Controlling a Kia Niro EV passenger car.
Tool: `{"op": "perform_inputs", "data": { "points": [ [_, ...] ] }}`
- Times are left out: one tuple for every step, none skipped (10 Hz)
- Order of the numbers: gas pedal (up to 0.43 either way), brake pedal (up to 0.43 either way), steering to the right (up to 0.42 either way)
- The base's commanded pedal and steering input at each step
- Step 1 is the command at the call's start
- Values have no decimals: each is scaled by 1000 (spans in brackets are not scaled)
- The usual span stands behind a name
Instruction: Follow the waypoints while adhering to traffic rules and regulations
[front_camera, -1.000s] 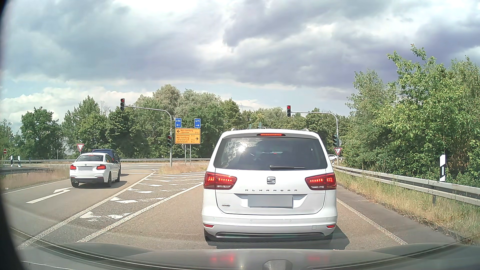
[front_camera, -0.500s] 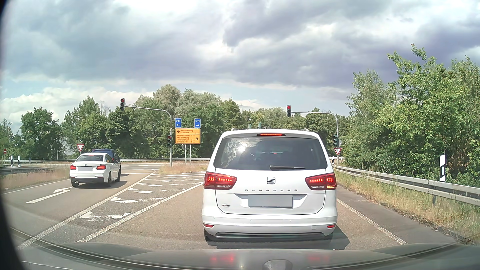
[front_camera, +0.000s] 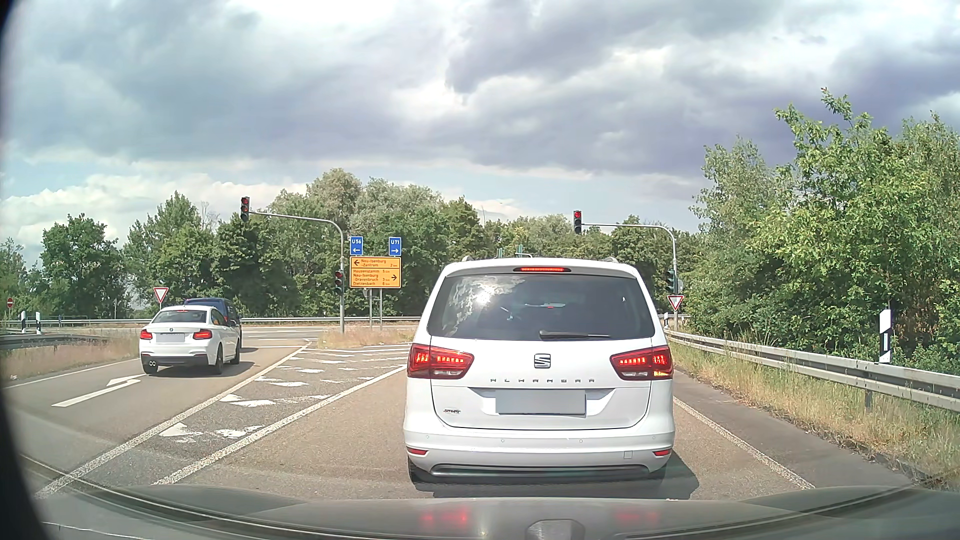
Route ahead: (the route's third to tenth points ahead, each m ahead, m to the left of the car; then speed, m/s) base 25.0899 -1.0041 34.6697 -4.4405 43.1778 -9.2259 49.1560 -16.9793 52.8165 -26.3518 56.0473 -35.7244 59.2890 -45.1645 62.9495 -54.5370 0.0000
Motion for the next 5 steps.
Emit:
{"op": "perform_inputs", "data": {
  "points": [
    [0,311,10],
    [0,317,10],
    [0,317,10],
    [0,311,10],
    [0,311,10]
  ]
}}
